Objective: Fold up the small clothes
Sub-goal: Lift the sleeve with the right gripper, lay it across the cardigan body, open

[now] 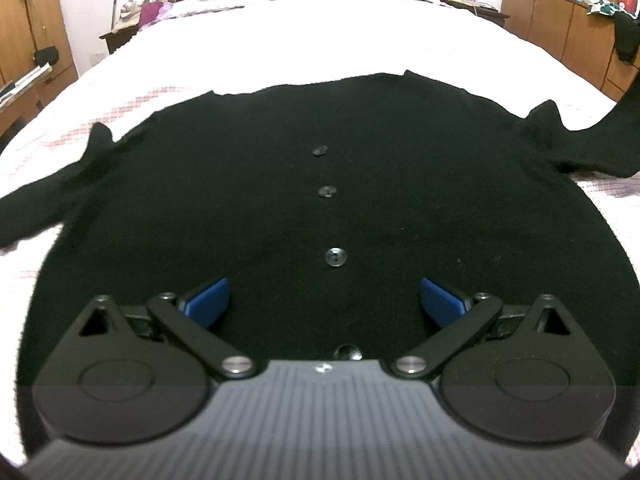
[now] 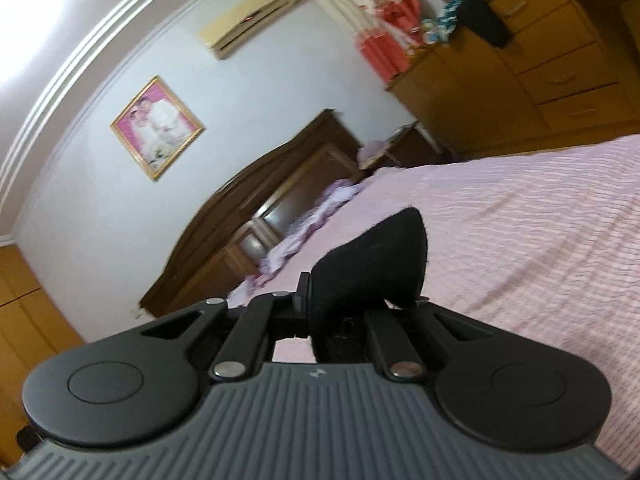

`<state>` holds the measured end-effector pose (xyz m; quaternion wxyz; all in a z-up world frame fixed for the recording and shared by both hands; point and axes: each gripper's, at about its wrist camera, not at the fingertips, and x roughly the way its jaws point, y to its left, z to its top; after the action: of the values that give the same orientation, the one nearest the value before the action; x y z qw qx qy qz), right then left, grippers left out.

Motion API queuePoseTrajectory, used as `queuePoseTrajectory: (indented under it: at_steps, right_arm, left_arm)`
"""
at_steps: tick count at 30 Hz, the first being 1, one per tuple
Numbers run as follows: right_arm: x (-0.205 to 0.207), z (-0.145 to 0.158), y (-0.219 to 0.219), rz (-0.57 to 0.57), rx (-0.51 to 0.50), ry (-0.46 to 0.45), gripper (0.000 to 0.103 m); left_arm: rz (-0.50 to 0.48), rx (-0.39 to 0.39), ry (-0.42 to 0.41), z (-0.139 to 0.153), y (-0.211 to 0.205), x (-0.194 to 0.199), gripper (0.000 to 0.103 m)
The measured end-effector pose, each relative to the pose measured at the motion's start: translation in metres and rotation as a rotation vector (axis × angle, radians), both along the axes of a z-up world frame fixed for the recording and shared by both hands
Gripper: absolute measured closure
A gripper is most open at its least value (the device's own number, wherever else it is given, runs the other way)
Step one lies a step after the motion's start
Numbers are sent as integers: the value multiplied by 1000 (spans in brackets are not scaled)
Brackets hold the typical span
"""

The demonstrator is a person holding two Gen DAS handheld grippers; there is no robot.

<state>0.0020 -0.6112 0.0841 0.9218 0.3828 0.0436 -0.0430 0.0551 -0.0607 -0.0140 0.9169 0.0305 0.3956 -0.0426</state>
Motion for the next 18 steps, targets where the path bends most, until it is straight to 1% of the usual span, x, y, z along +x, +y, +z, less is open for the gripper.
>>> queuePoseTrajectory:
  at_steps: [3, 7, 14, 18]
  right_arm:
    - [-2, 24, 31, 49, -18, -9, 99]
    - [9, 45, 79, 112, -52, -12, 99]
    - [32, 70, 170, 224, -101, 22, 99]
    - [43, 81, 228, 267, -156, 34, 99]
  left_arm:
    - [2, 14, -15, 9, 8, -3, 0]
    - [17, 35, -34, 22, 23, -5, 0]
    - [90, 32, -36, 35, 61, 4, 0]
    - [123, 32, -48, 45, 86, 8, 0]
